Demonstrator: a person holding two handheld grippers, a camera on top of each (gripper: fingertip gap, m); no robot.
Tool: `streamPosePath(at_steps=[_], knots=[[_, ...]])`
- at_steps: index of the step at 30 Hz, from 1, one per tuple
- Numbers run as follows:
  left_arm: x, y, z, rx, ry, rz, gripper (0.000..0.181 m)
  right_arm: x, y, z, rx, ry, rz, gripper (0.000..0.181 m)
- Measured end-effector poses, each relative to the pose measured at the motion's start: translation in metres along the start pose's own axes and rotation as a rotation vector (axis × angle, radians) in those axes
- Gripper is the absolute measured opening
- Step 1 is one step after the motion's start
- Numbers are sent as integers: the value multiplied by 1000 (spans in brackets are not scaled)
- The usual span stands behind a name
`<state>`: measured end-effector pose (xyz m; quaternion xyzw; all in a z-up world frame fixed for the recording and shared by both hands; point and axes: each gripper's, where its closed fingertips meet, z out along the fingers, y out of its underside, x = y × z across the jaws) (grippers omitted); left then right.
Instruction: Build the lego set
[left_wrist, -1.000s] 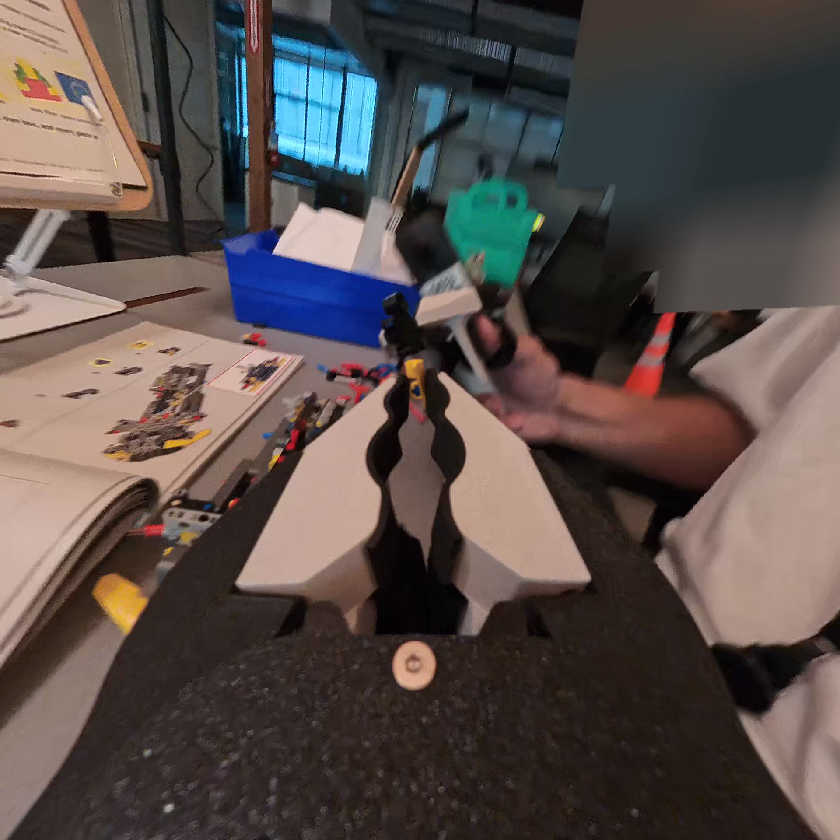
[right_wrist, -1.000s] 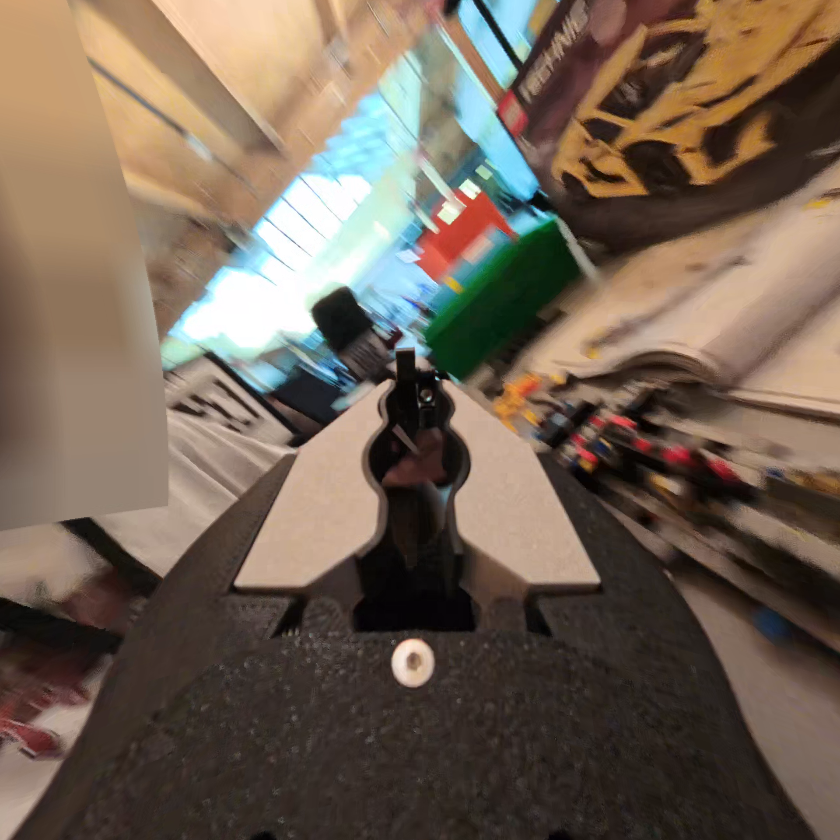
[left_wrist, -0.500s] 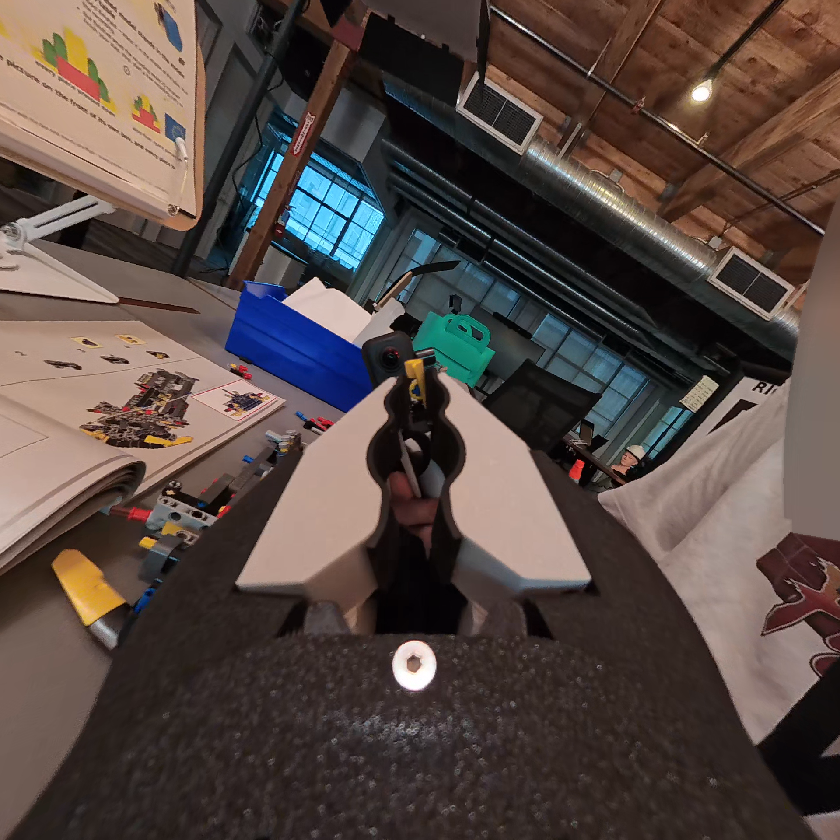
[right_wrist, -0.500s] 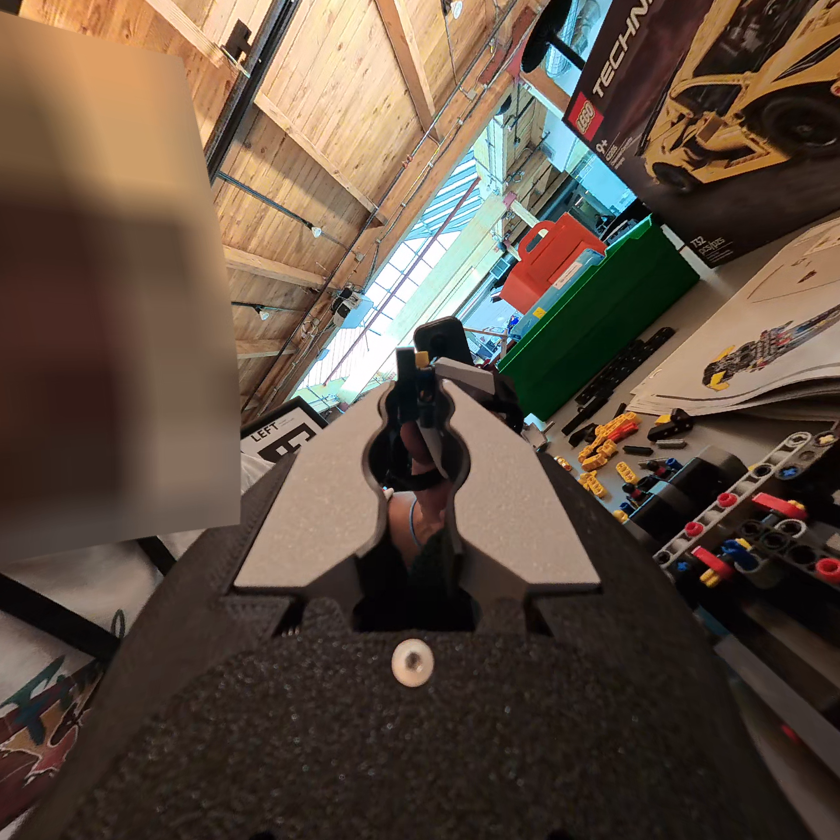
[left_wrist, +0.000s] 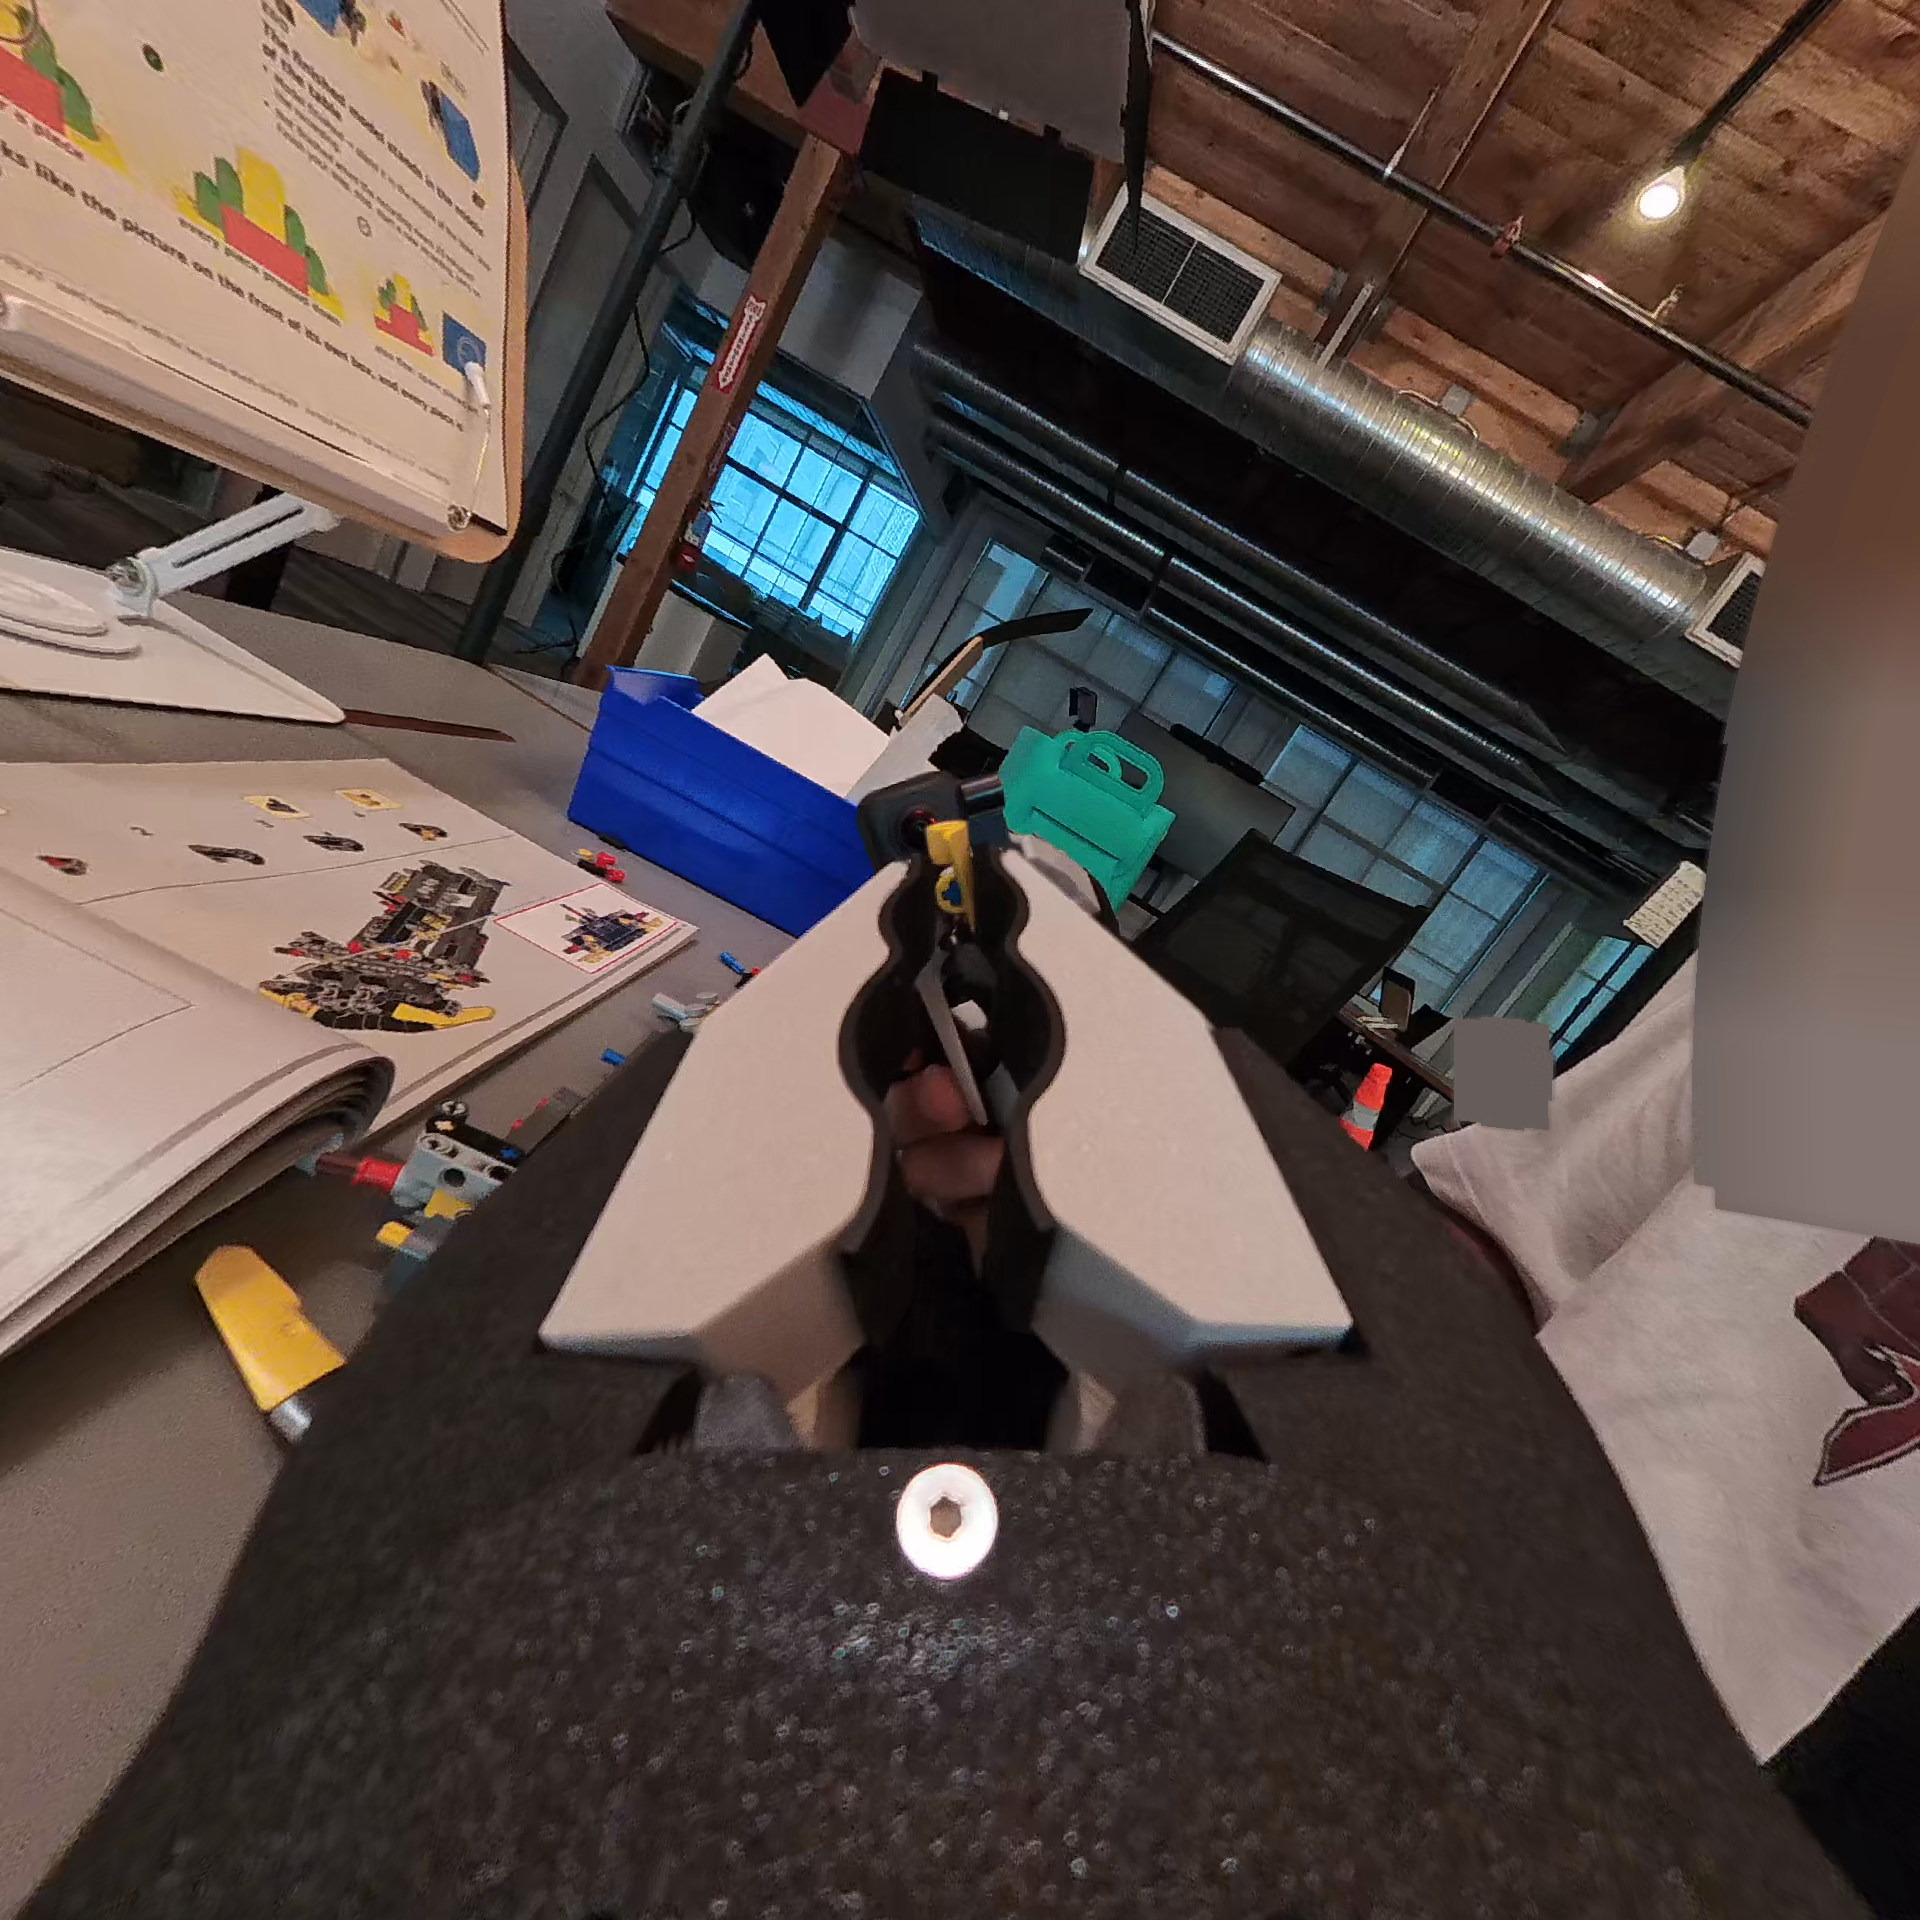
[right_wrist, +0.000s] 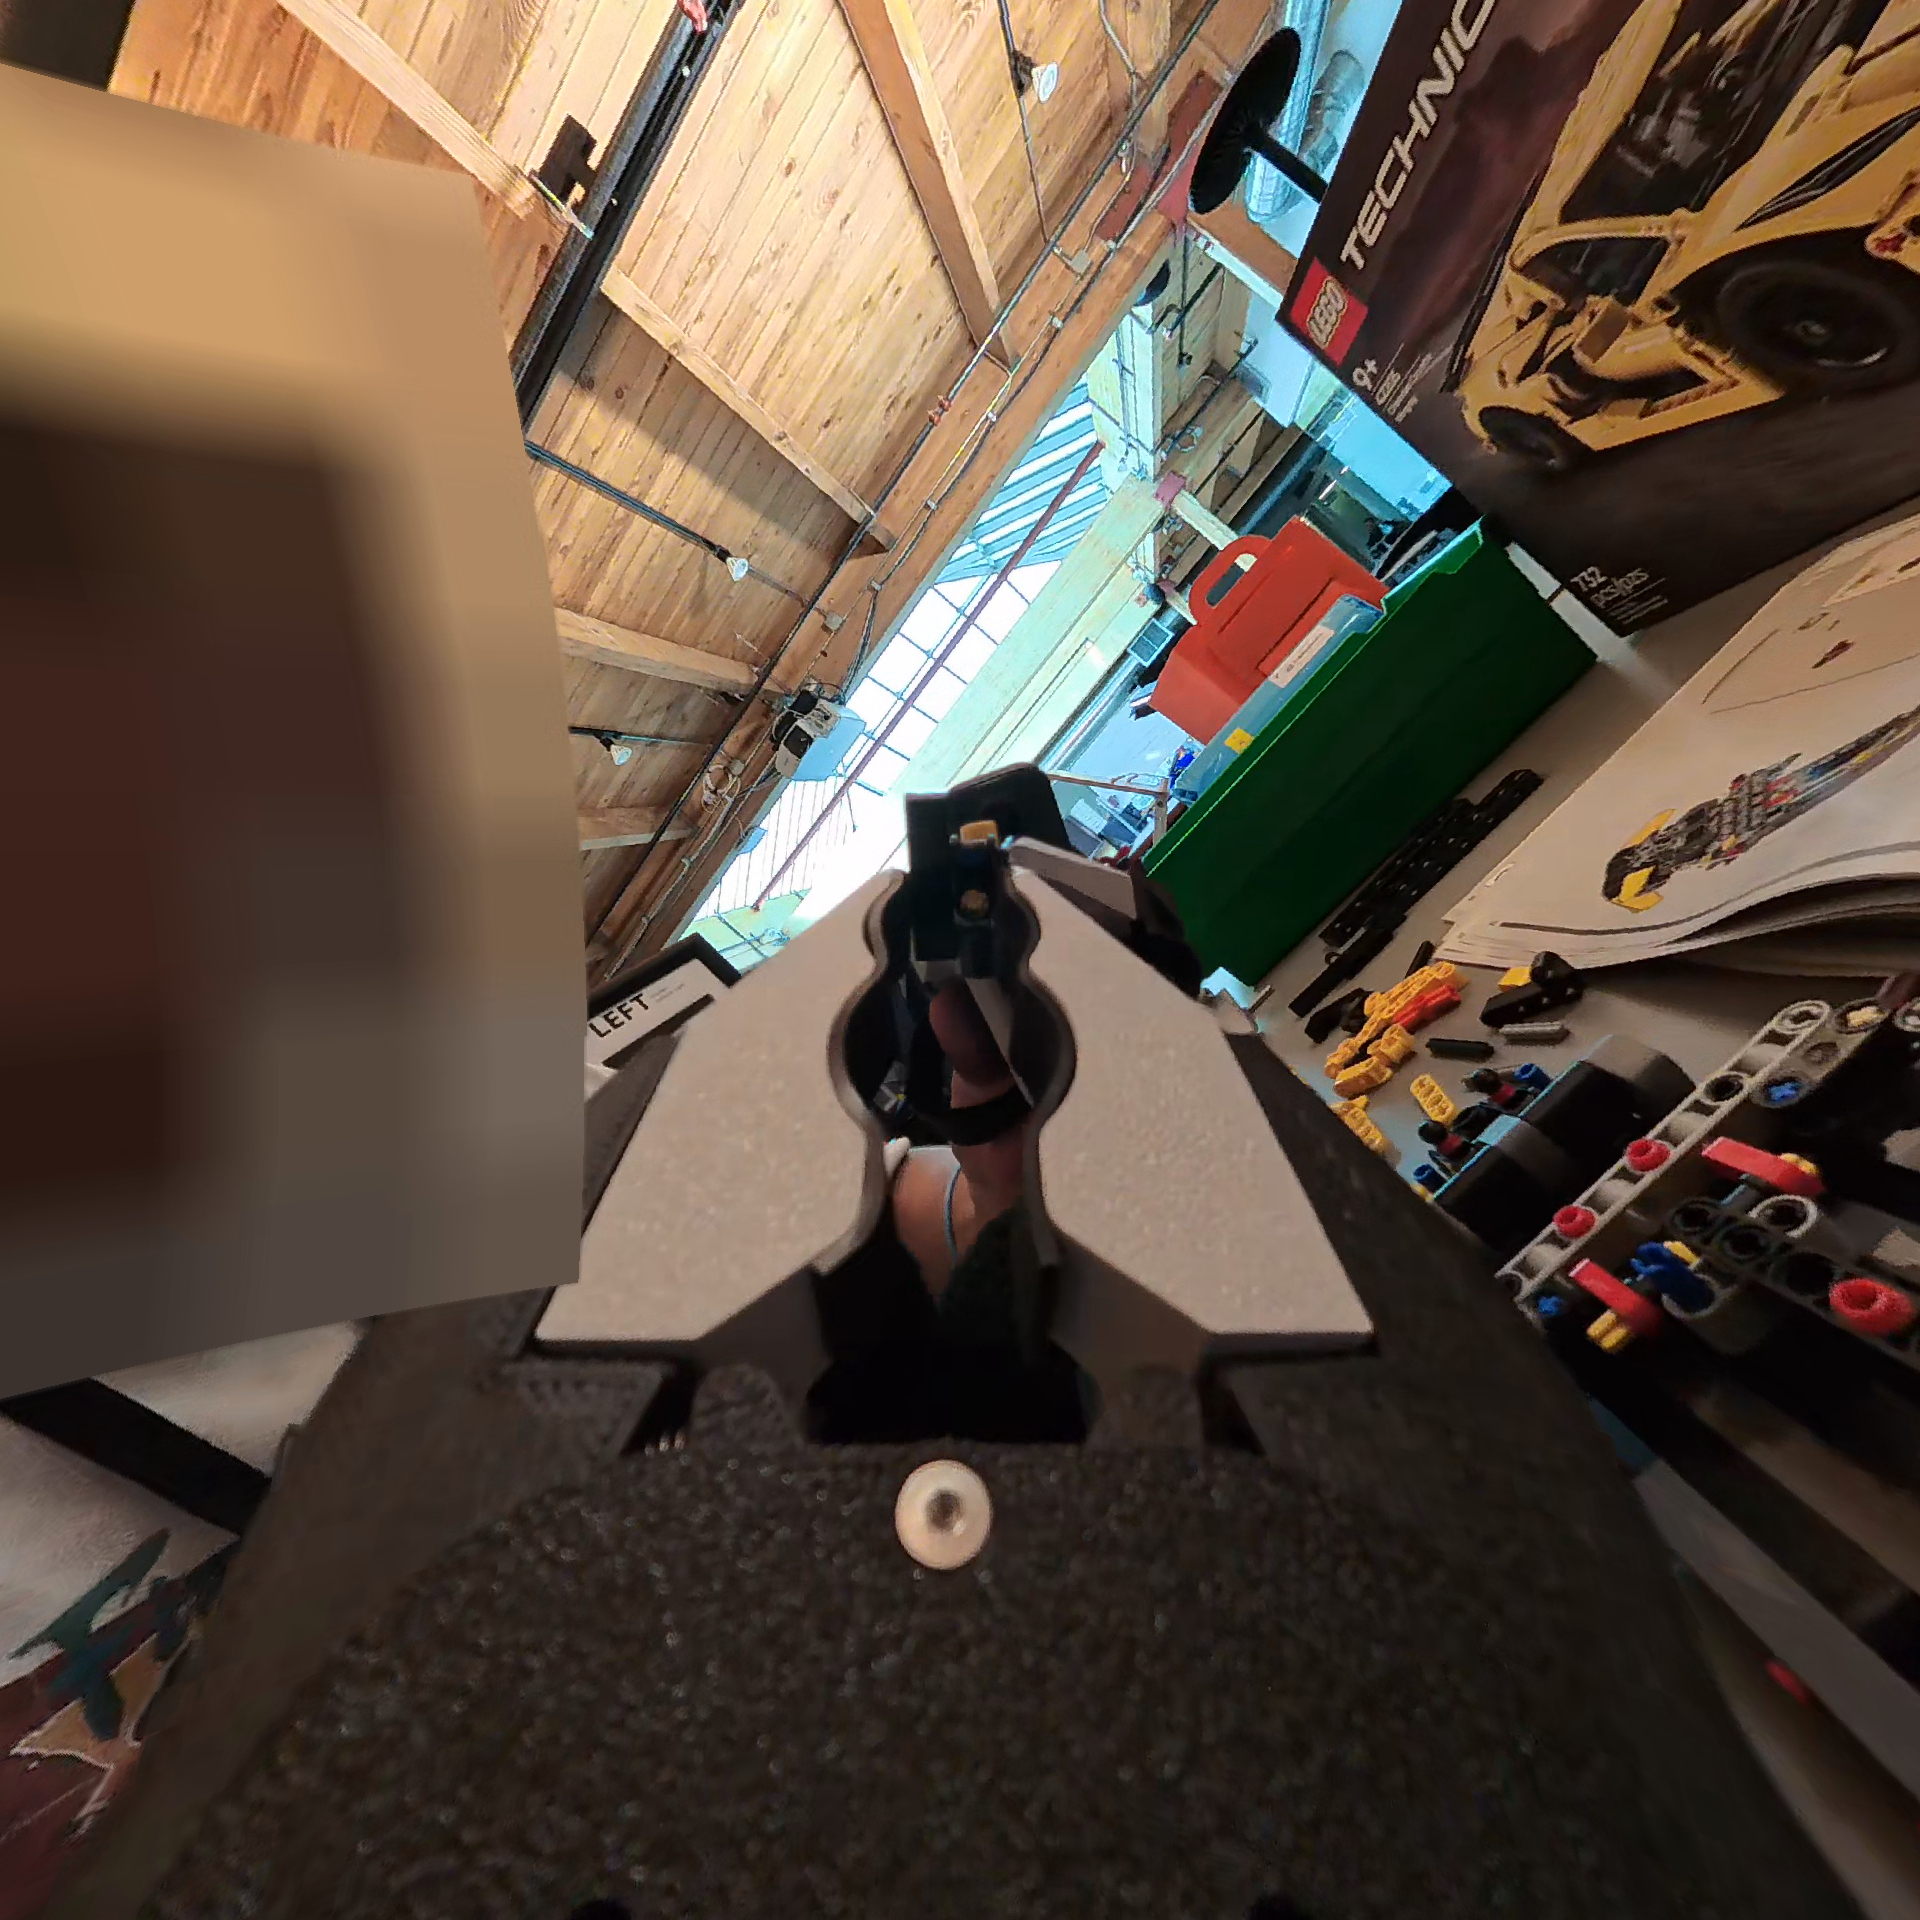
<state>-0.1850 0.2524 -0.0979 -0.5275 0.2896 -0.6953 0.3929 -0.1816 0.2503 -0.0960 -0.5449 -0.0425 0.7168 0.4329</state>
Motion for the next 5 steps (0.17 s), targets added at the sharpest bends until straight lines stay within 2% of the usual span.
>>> streamPosePath(at_steps=[5], knots=[[-1,2,2,-4,3,-4,6,0,3,2,-11,16,-23,17]])
